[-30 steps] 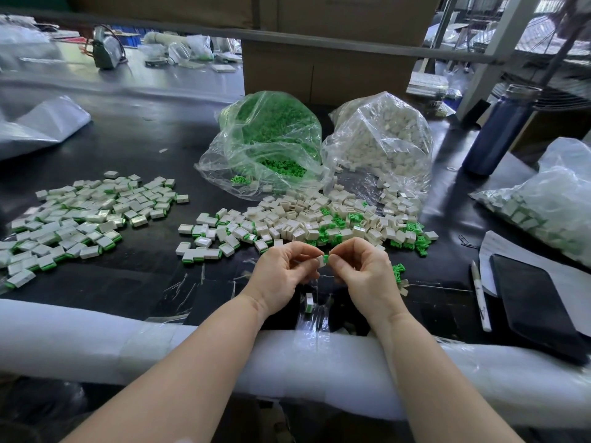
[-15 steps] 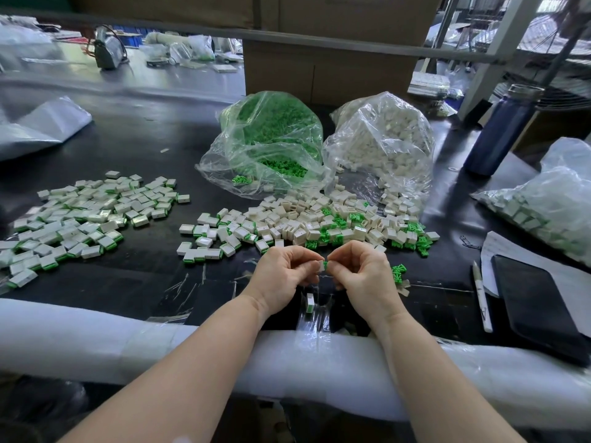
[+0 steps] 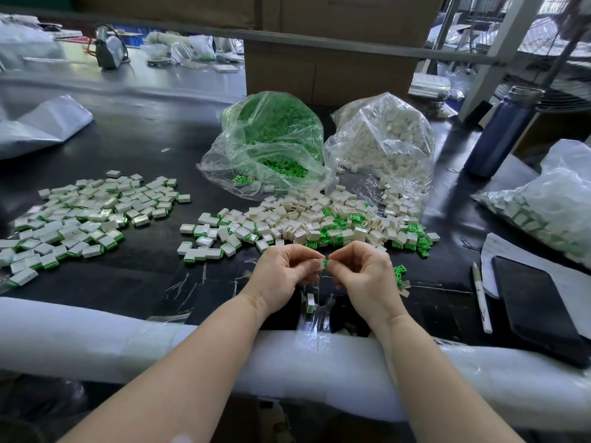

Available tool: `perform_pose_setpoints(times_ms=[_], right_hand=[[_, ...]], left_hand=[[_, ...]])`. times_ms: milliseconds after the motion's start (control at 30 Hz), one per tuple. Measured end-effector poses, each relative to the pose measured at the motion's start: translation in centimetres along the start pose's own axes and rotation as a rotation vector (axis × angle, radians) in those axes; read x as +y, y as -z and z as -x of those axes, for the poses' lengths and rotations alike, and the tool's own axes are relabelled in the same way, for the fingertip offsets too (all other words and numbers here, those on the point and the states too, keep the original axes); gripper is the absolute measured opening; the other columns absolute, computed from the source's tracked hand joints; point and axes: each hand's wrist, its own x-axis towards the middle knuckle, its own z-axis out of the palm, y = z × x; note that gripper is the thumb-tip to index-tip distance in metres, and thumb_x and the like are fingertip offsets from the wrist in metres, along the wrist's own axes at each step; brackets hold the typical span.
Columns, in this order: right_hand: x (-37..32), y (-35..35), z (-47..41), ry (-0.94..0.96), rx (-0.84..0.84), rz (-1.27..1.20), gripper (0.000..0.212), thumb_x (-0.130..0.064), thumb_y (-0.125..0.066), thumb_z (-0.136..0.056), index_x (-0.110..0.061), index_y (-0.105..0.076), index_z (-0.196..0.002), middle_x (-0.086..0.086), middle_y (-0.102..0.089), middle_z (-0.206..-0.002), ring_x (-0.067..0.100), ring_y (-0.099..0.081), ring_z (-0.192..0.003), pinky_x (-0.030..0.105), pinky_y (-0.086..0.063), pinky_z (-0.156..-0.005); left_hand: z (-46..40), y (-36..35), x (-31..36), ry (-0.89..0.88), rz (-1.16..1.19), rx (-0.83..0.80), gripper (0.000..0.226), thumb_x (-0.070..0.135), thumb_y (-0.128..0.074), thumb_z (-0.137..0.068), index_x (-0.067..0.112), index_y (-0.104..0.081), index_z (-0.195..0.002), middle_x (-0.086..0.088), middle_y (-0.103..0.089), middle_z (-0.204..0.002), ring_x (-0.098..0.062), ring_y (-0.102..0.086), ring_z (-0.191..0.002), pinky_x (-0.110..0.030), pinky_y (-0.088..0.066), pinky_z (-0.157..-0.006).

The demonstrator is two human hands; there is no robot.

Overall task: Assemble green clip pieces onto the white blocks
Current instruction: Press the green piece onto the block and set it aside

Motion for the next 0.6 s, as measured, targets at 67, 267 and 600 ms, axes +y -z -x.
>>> perform_pose_setpoints(times_ms=[67, 267, 600], right_hand=[[0.06, -0.01, -0.06, -0.017, -0.031, 0.011, 0.017, -0.001, -0.070, -0.079, -0.015, -0.064, -0.071, 0.005, -0.065, -0.070, 0.021, -0.061, -0.065, 0.039, -0.057, -0.064], [0.00, 0.01, -0.08, -0.052, -0.082, 0.017, 0.022, 0.001, -0.072, -0.076, -0.017, -0.062, -0.067, 0.004, -0.063, -0.063, 0.013, -0.058, -0.056, 0.031, -0.054, -0.056], [-0.02, 0.63, -0.04, -0.116, -0.183, -0.098, 0.020, 0.009, -0.067, -0.076, -0.009, -0.058, -0.076, 0.007, -0.057, -0.056, 0.010, -0.053, -0.047, 0.023, -0.045, -0.044]], left_hand=[[-0.03, -0.01, -0.08, -0.006, -0.042, -0.013, 0.012, 0.002, -0.062, -0.085, 0.012, -0.068, -0.086, -0.002, -0.067, -0.074, -0.006, -0.063, -0.064, -0.014, -0.052, -0.065], [-0.05, -0.07, -0.26, -0.013, -0.104, -0.042, 0.016, -0.002, -0.061, -0.085, 0.013, -0.067, -0.083, 0.001, -0.065, -0.070, -0.001, -0.061, -0.060, -0.015, -0.052, -0.066], [0.09, 0.02, -0.30, -0.003, -0.199, -0.088, 0.010, 0.001, -0.065, -0.083, 0.010, -0.069, -0.084, -0.005, -0.067, -0.080, -0.014, -0.063, -0.078, -0.022, -0.054, -0.078]])
